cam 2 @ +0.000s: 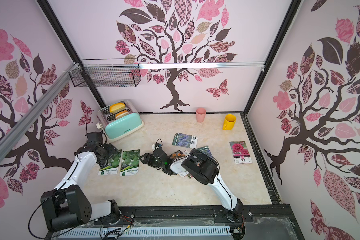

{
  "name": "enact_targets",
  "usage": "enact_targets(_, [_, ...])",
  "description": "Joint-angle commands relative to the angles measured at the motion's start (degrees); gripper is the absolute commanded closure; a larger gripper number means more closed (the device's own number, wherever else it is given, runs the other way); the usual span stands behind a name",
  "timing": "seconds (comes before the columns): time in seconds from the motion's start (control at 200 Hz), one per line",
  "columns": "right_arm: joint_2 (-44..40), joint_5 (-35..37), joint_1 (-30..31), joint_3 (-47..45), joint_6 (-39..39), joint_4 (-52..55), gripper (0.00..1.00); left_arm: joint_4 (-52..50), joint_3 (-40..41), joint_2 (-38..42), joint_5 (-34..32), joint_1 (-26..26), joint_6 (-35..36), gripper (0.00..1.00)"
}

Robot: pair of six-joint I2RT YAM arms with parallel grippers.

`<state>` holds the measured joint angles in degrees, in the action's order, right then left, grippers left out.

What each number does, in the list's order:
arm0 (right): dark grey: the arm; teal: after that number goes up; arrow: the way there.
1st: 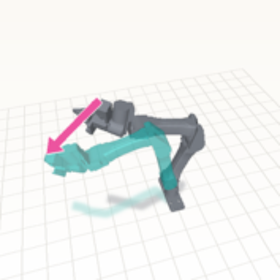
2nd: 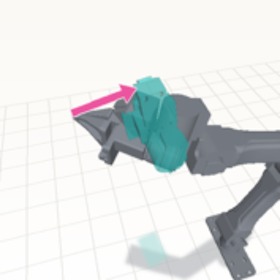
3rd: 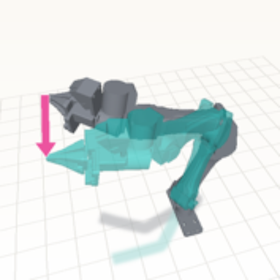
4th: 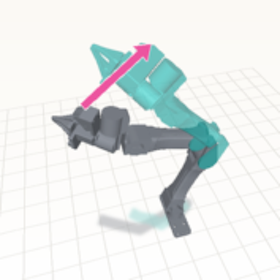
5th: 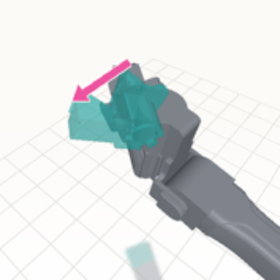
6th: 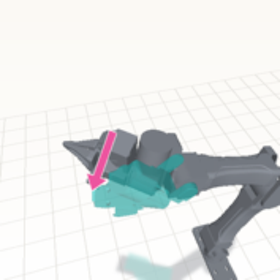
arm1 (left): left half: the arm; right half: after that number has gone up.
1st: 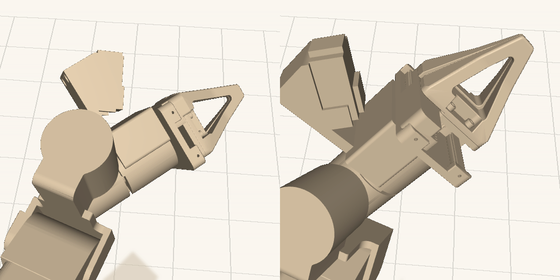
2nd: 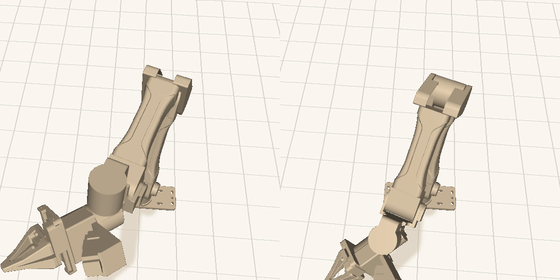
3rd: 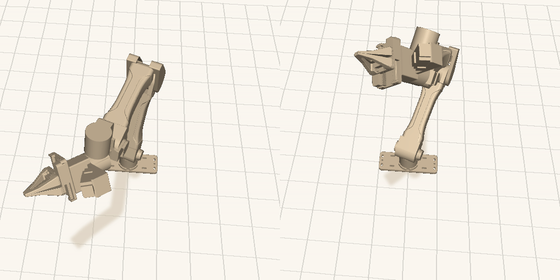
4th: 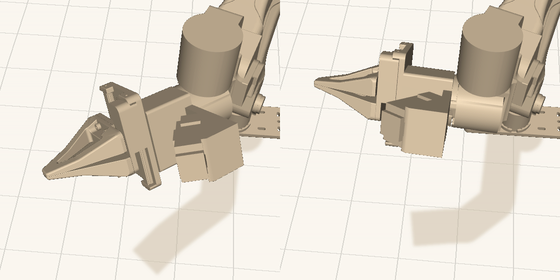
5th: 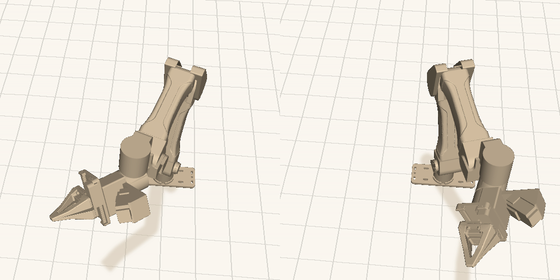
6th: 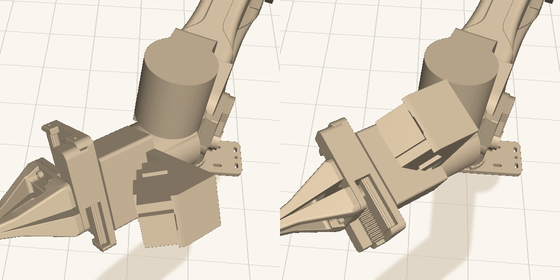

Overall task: Arrange the seed packets in a row
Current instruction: Place the seed packet at the center of the board, then pick up the seed packet from the center of the board.

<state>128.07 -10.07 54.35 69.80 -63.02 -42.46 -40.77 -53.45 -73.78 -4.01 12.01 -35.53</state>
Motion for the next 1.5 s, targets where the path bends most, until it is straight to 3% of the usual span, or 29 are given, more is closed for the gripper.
enact_targets(0.0, [-9.1, 5.9, -2.1, -4.3, 9.3, 2.6, 0.32, -0.2, -1.8, -0.2, -2.7, -3.4, 0.9, 0.22])
enact_targets(0.135, [-23.4, 10.7, -5.8, -10.0, 22.6, 10.8, 0.30, 0.4, -4.7, -2.9, -5.5, -12.0, 0.9, 0.22])
enact_targets(0.395, [-37.2, 1.7, -24.2, -13.7, 34.2, 31.2, 0.30, 6.9, -10.3, -13.4, -5.3, -29.9, 2.9, 0.23])
enact_targets(0.51, [-40.8, -0.6, -29.8, -16.6, 34.9, 36.1, 0.30, 10.5, -12.1, -18.6, -3.4, -37.0, 3.2, 0.23])
enact_targets(0.67, [-44.9, 0.9, -30.6, -22.0, 34.6, 37.2, 0.30, 14.3, -12.8, -23.7, -1.8, -44.8, 1.6, 0.23])
enact_targets(1.14, [-43.2, -0.2, -30.6, -29.5, 33.8, 36.9, 0.38, 25.7, -1.2, -23.7, 4.8, -51.6, -6.8, 0.24])
enact_targets(1.34, [-39.7, -0.9, -30.6, -30.6, 33.4, 35.9, 0.49, 34.4, 3.8, -23.3, 7.0, -52.7, -12.6, 0.25])
enact_targets(1.496, [-37.8, -1.9, -30.7, -32.1, 32.5, 34.6, 0.51, 42.2, 6.9, -23.8, 8.8, -53.2, -17.3, 0.26])
